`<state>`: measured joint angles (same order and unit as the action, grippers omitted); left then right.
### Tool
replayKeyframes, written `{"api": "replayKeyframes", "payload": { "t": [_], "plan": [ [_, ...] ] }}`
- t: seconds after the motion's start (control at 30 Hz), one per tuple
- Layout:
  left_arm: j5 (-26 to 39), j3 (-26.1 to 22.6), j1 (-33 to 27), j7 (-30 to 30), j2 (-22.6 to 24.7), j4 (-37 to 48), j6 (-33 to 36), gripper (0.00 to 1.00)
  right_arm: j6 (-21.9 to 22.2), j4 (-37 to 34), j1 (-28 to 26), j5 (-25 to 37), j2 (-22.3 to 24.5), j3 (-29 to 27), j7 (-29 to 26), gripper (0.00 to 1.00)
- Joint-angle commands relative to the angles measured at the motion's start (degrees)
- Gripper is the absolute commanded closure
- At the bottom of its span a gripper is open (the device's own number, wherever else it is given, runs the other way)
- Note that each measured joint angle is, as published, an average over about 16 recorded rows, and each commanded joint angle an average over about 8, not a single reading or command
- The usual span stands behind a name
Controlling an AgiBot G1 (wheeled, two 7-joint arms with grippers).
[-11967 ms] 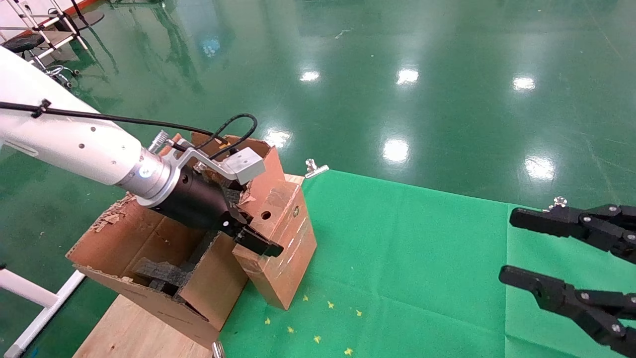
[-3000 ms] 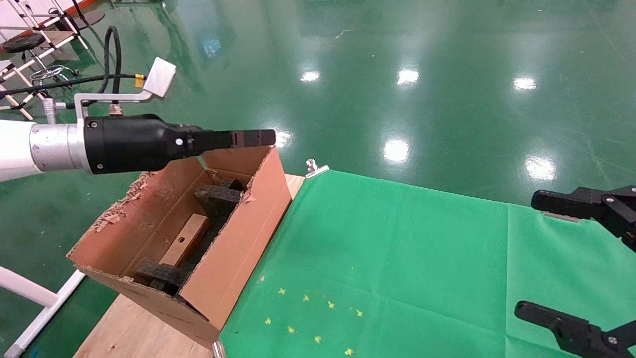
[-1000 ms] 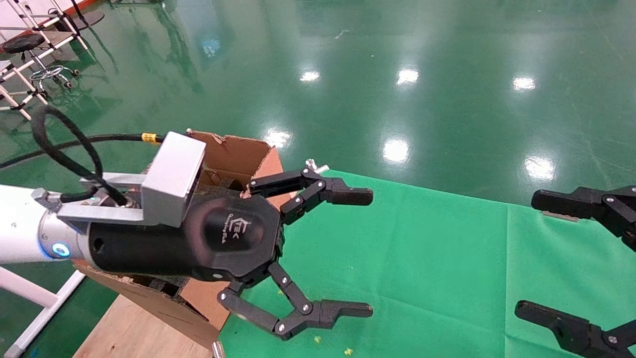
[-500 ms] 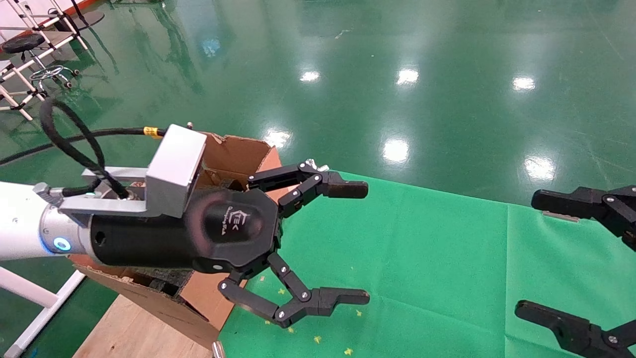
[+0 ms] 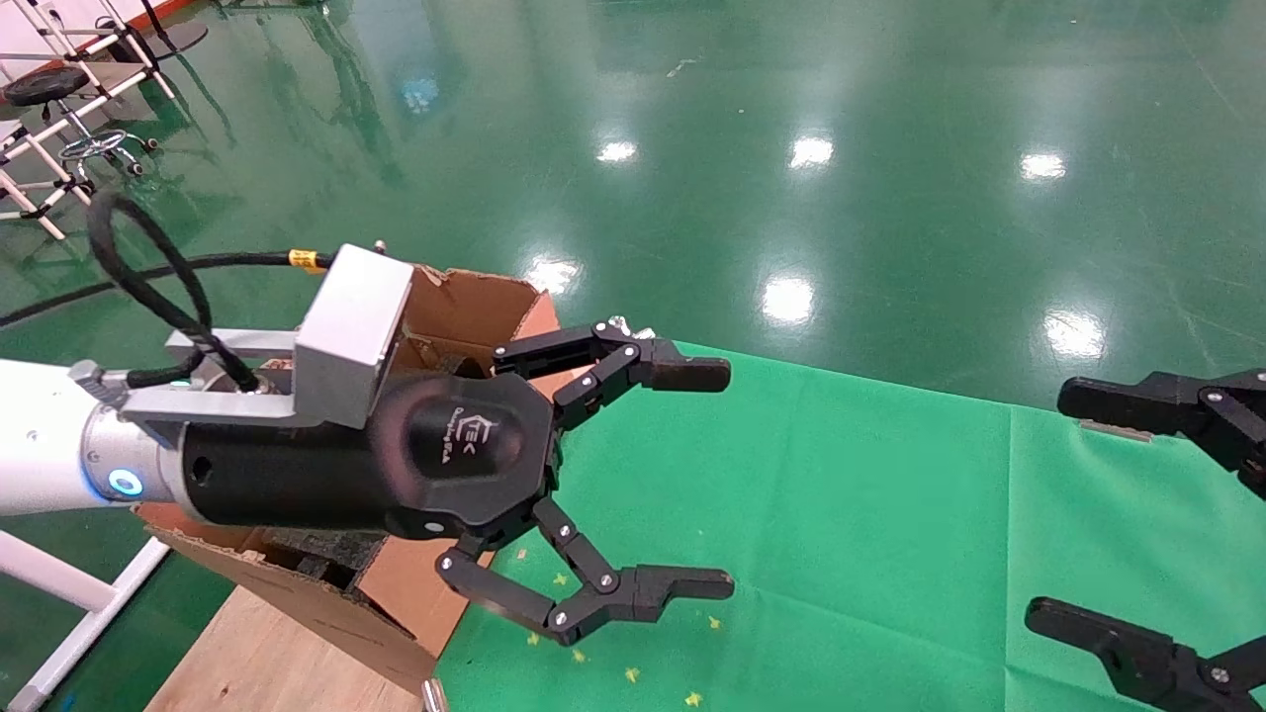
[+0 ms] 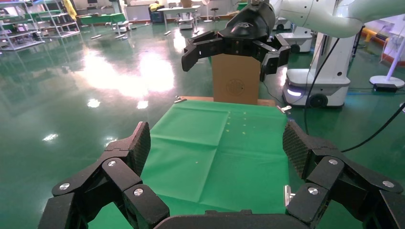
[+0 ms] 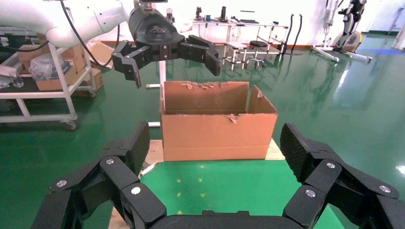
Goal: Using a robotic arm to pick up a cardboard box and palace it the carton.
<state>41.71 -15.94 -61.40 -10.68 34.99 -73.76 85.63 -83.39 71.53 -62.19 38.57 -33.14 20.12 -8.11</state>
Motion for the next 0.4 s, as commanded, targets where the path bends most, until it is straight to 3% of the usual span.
{"api": "replayKeyframes", "payload": {
  "t": [0.03,0.4],
  "plan": [
    [0.03,-0.01,-0.03,-0.01,0.01,0.04,0.01,0.00,0.00,0.00,0.00,0.00,0.00,0.00,0.00,0.00],
    [0.09,-0.05,-0.10,-0.05,0.02,0.13,0.05,0.00,0.00,0.00,0.00,0.00,0.00,0.00,0.00,0.00]
  ]
}}
